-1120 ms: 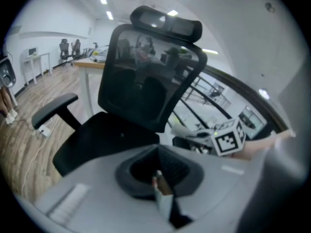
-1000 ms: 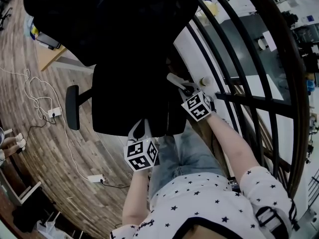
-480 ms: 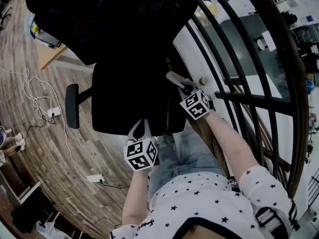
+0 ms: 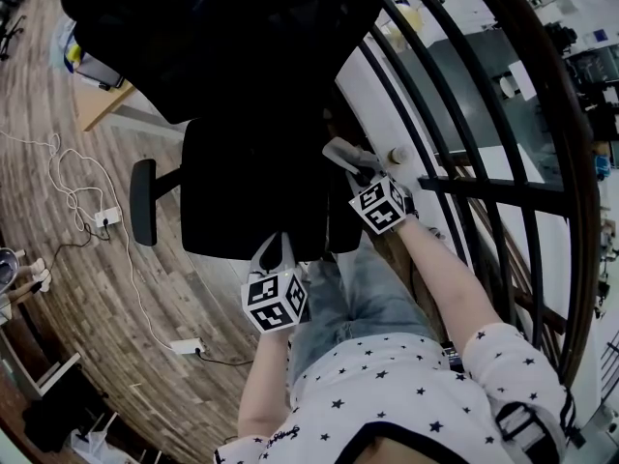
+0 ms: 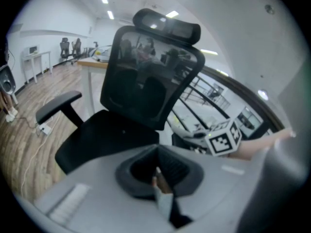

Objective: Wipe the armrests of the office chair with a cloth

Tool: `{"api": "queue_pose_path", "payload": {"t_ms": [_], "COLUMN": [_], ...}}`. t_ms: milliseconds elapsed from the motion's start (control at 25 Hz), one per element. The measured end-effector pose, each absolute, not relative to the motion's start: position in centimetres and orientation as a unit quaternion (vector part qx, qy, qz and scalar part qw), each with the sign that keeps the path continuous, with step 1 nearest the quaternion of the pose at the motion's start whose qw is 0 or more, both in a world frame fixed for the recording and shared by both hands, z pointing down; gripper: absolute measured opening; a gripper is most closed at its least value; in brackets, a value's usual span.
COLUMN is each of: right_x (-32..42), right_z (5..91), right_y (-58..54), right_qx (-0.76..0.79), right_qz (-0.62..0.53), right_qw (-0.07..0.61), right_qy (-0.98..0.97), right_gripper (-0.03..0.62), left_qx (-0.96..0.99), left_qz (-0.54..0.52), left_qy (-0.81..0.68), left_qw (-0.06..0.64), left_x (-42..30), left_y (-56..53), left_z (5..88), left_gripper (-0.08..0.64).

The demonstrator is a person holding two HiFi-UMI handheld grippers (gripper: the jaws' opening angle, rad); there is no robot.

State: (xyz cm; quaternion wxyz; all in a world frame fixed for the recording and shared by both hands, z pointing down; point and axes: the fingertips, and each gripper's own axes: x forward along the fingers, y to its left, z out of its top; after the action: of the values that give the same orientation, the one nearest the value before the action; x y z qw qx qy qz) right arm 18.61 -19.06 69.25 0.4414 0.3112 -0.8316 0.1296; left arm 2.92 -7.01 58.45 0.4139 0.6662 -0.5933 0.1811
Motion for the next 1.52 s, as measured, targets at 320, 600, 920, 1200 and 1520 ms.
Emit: {"api": "queue_pose_path", "payload": {"t_ms": [320, 600, 920, 1200, 1520], "right_x": [18.6, 18.4, 18.3, 17.7, 17.7], "right_z": [69.2, 69.2, 69.1, 69.0, 69.1], "right_y": [-17.7, -16.3, -14.3, -12.2, -9.9], "right_qx": [0.306, 0.304, 0.305, 0.301, 0.293], "right_qz": [0.128, 0.130, 0.132, 0.135, 0.137], "right_qw": [0.447, 0.449, 0.447, 0.448, 0.446], "right_qy": [-0.831, -0.830, -0.830, -0.831, -0.835], "right_gripper": [0.026, 0.026, 0.026, 0.026, 0.026], "left_qx": [0.668, 0.670, 0.672, 0.675, 0.682], "left_qz": [0.179, 0.179, 0.179, 0.179, 0.176], "left_qy": [-0.594, -0.592, -0.591, -0.588, -0.584], "left_qw": [0.411, 0.411, 0.408, 0.407, 0.403], "left_x": [2.8, 2.6, 2.5, 2.2, 3.1], "left_y": [-6.1, -5.2, -3.9, -2.9, -1.9], "left_z": [58.0, 57.9, 57.8, 57.5, 57.3], "left_gripper": [0.008, 0.008, 0.008, 0.008, 0.008]}}
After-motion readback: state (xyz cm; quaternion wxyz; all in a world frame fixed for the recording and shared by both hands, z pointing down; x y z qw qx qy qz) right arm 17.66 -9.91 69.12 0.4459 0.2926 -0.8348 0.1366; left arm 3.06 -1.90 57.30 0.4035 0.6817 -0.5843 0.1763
